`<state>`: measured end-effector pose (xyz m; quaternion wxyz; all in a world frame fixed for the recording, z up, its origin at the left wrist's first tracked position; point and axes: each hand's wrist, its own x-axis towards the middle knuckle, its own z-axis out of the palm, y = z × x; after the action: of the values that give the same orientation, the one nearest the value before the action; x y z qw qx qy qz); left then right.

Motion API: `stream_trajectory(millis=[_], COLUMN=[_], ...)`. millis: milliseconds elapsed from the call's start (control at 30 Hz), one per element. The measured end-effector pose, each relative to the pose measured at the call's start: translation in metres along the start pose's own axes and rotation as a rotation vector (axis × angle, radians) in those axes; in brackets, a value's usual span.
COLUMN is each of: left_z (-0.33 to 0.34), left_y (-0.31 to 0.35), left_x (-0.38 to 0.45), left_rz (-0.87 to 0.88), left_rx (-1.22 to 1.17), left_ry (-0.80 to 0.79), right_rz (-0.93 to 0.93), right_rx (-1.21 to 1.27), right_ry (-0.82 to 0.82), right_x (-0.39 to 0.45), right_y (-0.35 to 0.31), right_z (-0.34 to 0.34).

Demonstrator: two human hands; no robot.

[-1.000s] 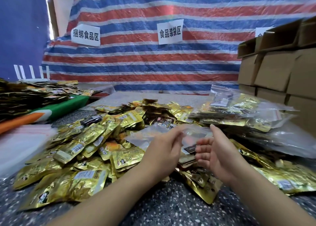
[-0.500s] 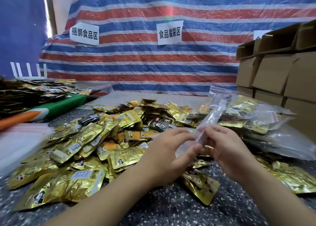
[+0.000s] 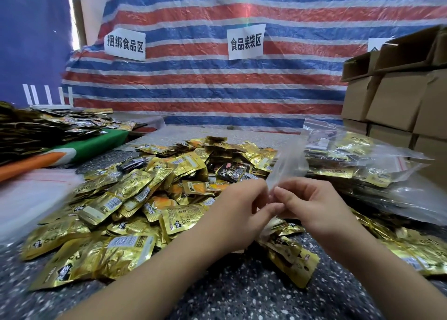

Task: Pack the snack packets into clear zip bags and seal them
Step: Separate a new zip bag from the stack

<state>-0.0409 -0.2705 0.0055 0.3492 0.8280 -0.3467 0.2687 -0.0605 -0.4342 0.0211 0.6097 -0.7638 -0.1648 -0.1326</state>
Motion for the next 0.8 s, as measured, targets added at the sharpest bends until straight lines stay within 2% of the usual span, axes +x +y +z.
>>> stream_trajectory(millis=[100,233,400,633,700,800], left_z=[-0.0022,-0.0008,0.0001,-0.0025,-0.0036,-0.0025], left_y=[0.0006,0.0006,0.0008,-0.0025,-0.0012,-0.0021], left_x=[-0.0002,-0.0033,-0.0022,-0.0022,-0.002,-0.002], left_rz=[0.014,0.019,0.053,0.007,-0.022,-0.063], left_rx=[-0.039,-0.05,0.023,-0.082,-0.118,-0.042], left_ry=[0.005,-0.063,-0.074,-0.164,-0.155,-0.069], right_rz=[-0.029,-0.014,0.009,0.004,0.009,0.024], right_rx=[-0.05,-0.049,-0.048,-0.137,-0.141,-0.076], right_ry=[-0.024,-0.079,-0.049,0.019,0.046,0.099], right_x=[-0.0017,-0.0045,-0.0034,-0.0003,0.0003,-0.0001], right_y=[-0.0033,-0.0049,-0.0043,-0.0006,0.0004,-0.002], right_z=[0.0001,0.0017,0.0023,-0.0001,-0.0012,-0.0016])
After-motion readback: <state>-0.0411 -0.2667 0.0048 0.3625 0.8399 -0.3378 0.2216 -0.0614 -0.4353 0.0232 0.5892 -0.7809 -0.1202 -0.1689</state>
